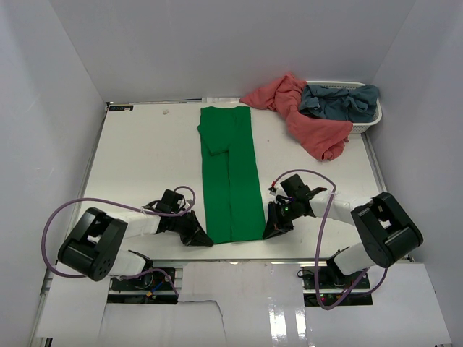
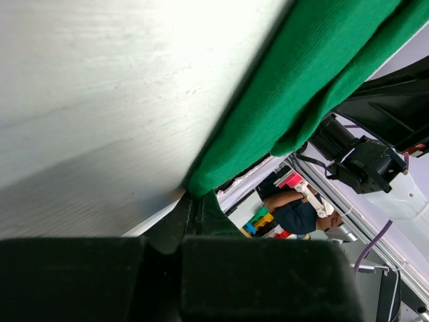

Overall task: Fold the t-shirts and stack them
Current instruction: Grab the bottom of the folded rectangular tshirt with both arms

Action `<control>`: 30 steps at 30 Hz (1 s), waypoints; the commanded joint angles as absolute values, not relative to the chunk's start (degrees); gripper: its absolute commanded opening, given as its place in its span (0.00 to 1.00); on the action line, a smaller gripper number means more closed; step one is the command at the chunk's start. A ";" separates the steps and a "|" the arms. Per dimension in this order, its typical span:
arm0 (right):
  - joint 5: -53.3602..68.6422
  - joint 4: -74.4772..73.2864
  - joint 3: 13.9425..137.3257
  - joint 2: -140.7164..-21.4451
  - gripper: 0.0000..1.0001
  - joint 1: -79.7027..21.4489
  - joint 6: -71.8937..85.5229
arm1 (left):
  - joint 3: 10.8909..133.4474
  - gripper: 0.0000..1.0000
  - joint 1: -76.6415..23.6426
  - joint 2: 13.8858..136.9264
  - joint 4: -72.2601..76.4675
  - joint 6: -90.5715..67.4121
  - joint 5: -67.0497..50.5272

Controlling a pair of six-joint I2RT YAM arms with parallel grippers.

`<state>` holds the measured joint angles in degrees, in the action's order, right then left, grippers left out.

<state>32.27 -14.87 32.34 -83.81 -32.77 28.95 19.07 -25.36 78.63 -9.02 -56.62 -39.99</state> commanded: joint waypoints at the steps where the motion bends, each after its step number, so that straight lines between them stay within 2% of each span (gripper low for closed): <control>1: 32.08 -15.73 31.73 -82.09 0.08 -33.13 27.78 | 18.10 0.00 -25.40 78.84 -12.04 -54.23 -25.31; 11: 32.08 -19.33 33.13 -79.28 0.08 -35.15 26.72 | 22.32 0.00 -25.40 70.59 -21.96 -51.07 -21.36; 30: 31.99 -25.58 41.21 -77.43 0.08 -36.56 26.46 | 33.31 0.00 -25.40 64.77 -32.43 -50.89 -24.43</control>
<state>31.81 -23.44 38.48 -77.30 -36.45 27.64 30.68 -25.47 66.08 -30.20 -51.27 -24.18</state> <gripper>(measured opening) 0.087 0.034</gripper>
